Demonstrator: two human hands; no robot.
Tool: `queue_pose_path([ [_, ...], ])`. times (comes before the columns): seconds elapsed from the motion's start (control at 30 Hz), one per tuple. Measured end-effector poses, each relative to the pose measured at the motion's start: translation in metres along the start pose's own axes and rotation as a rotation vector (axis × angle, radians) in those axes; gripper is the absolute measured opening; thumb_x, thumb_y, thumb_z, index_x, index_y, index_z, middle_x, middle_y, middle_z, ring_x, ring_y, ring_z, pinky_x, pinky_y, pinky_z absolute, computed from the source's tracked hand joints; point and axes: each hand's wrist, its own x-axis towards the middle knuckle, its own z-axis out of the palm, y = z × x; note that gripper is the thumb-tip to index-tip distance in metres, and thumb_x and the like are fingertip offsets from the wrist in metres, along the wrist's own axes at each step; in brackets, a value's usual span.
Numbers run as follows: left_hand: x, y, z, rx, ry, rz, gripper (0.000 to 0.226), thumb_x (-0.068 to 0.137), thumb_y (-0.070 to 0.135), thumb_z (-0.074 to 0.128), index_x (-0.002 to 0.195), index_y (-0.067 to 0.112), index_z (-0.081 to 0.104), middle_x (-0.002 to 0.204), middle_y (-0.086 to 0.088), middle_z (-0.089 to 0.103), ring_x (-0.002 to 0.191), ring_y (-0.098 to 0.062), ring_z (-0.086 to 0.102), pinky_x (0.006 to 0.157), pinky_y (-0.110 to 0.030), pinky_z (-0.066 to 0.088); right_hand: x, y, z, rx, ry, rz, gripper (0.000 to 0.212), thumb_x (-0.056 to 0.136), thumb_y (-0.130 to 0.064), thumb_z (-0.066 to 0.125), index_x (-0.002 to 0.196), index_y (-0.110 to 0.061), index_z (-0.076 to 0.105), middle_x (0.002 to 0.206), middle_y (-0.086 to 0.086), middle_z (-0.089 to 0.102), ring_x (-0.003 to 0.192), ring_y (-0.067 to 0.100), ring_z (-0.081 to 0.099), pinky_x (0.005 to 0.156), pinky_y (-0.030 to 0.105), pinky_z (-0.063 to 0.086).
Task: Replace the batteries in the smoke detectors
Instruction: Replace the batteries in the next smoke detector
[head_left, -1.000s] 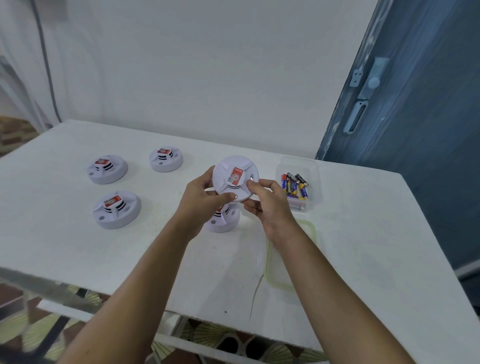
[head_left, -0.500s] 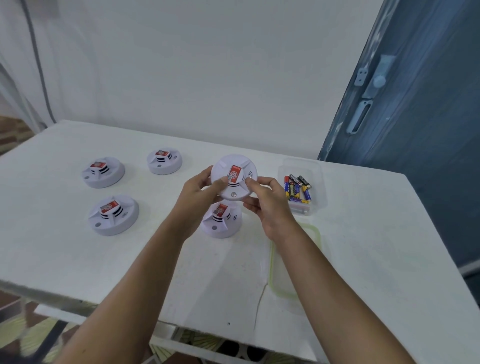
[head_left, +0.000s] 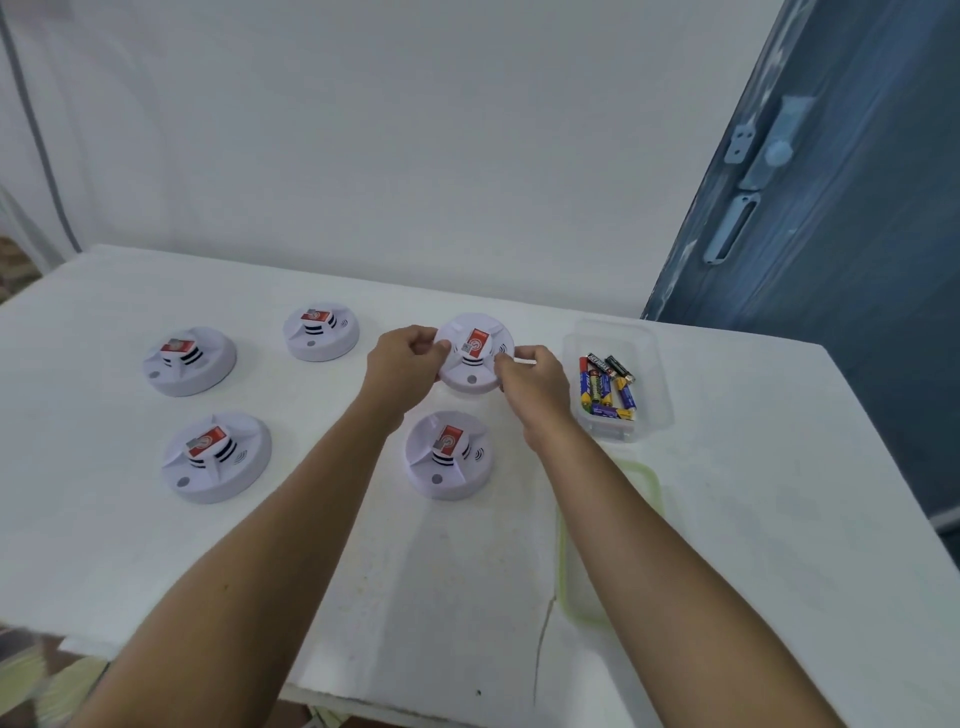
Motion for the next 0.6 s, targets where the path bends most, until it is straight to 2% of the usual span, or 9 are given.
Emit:
queue_pose_path([
  [0.1, 0.006, -0.006, 0.004, 0.104, -0.037, -0.030, 0.025, 0.091, 0.028, 0.063, 0.112, 0.015, 0.071, 0.095, 0.000, 0.073, 0.085, -0.021, 0.072, 0.087, -0.042, 0.058, 0.006, 0.006, 0.001, -0.093, 0.002, 0.006, 0.016, 0.095, -0.019, 0.056, 0.107, -0.010, 0.060, 0.095, 0.000, 0.060, 0.074, 0.006, 0.051, 0.057, 0.023, 0.036],
  [0.23, 0.008, -0.010, 0.007, 0.228, -0.057, -0.036, 0.030, 0.092, 0.032, 0.060, 0.115, 0.015, 0.071, 0.100, 0.001, 0.071, 0.097, -0.023, 0.065, 0.093, -0.039, 0.054, 0.006, 0.012, 0.003, -0.170, -0.003, 0.005, 0.005, 0.093, -0.015, 0.057, 0.092, -0.010, 0.055, 0.082, 0.000, 0.053, 0.067, 0.011, 0.046, 0.054, 0.024, 0.035],
  [0.3, 0.007, -0.010, 0.007, 0.287, -0.062, -0.036, 0.026, 0.095, 0.027, 0.057, 0.111, 0.014, 0.071, 0.097, -0.001, 0.068, 0.099, -0.024, 0.061, 0.090, -0.035, 0.051, 0.005, 0.015, 0.004, -0.209, 0.005, -0.023, 0.015, 0.090, -0.012, 0.057, 0.079, -0.012, 0.047, 0.075, 0.000, 0.046, 0.064, 0.016, 0.040, 0.052, 0.026, 0.030],
  [0.37, 0.006, -0.012, 0.008, 0.310, -0.057, -0.022, 0.025, 0.095, 0.026, 0.058, 0.111, 0.013, 0.072, 0.097, -0.003, 0.069, 0.103, -0.025, 0.061, 0.090, -0.034, 0.050, 0.004, 0.016, 0.005, -0.237, 0.011, -0.035, 0.019, 0.088, -0.010, 0.057, 0.076, -0.011, 0.043, 0.072, 0.002, 0.043, 0.061, 0.016, 0.037, 0.052, 0.028, 0.029],
  [0.47, 0.007, -0.013, 0.009, 0.362, -0.010, 0.031, 0.033, 0.092, 0.028, 0.063, 0.119, 0.010, 0.068, 0.112, -0.007, 0.071, 0.110, -0.024, 0.061, 0.096, -0.033, 0.047, 0.004, 0.015, 0.004, -0.252, 0.016, -0.033, 0.005, 0.091, -0.011, 0.058, 0.091, -0.009, 0.053, 0.087, 0.002, 0.053, 0.074, 0.016, 0.048, 0.060, 0.028, 0.038],
  [0.53, 0.007, -0.015, 0.009, 0.375, 0.034, 0.060, 0.034, 0.090, 0.029, 0.067, 0.117, 0.009, 0.069, 0.112, -0.008, 0.071, 0.106, -0.023, 0.063, 0.093, -0.031, 0.047, 0.005, 0.016, 0.004, -0.260, 0.014, -0.032, 0.019, 0.093, -0.013, 0.060, 0.111, -0.008, 0.057, 0.104, 0.002, 0.056, 0.092, 0.017, 0.053, 0.074, 0.028, 0.042],
  [0.6, 0.007, -0.015, 0.009, 0.370, 0.058, 0.069, 0.032, 0.088, 0.029, 0.069, 0.113, 0.009, 0.070, 0.108, -0.007, 0.072, 0.102, -0.022, 0.064, 0.090, -0.030, 0.049, 0.005, 0.017, 0.004, -0.260, 0.023, -0.032, 0.028, 0.094, -0.013, 0.060, 0.121, -0.006, 0.056, 0.115, 0.005, 0.060, 0.098, 0.017, 0.053, 0.079, 0.027, 0.042],
])
